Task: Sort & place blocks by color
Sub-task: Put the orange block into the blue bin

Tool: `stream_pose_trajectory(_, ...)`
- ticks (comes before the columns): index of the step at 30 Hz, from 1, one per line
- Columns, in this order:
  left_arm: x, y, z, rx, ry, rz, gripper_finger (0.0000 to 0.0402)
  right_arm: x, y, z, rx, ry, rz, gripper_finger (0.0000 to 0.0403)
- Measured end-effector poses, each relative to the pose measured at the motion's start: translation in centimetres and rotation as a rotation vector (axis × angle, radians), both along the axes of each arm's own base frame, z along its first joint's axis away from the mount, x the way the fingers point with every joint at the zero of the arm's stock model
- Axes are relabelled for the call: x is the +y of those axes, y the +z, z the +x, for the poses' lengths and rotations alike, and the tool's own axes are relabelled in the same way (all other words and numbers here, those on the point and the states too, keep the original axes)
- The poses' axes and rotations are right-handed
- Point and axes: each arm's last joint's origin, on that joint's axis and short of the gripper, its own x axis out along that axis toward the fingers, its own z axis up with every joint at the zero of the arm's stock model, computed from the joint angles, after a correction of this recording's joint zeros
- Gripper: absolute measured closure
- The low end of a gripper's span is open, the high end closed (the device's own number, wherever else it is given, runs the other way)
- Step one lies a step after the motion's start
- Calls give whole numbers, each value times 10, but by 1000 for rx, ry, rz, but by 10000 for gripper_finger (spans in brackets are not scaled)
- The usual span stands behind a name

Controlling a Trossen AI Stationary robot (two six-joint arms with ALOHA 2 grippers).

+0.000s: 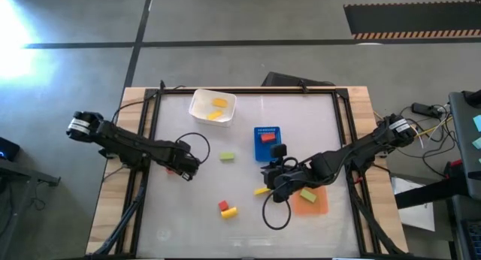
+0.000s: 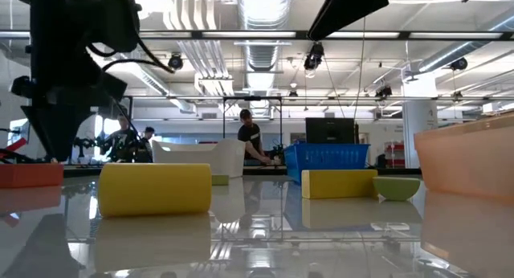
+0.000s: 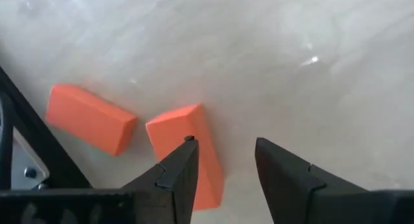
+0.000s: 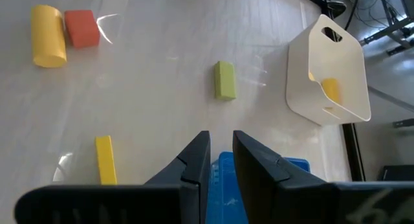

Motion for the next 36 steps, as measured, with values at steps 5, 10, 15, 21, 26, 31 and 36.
stream_pose_trajectory(5, 2, 4, -5, -6, 4, 12, 261, 0, -2, 0, -2, 0, 1, 346)
stream_pose_trajectory(10, 3, 1, -15, 18, 58, 10, 227, 0, -4, 0, 1, -6, 5, 346)
stream_pose_trajectory(15, 4, -6, -18, 35, 81, 19, 181, 0, -5, -1, 4, -6, 3, 346)
stream_pose_trajectory(21, 5, -27, -22, 19, 82, 7, 165, 0, -5, -1, 3, -7, 3, 346)
stream_pose_trajectory(26, 4, -33, -20, -7, 81, -2, 195, 0, -5, -1, 1, -8, 5, 346)
stream_pose_trajectory(31, 5, -32, -20, -7, 78, 7, 283, 0, -7, -1, -3, -21, 18, 346)
stream_pose_trajectory(36, 5, -28, -17, -37, 68, 45, 282, -1, -14, -3, 4, -45, 34, 346)
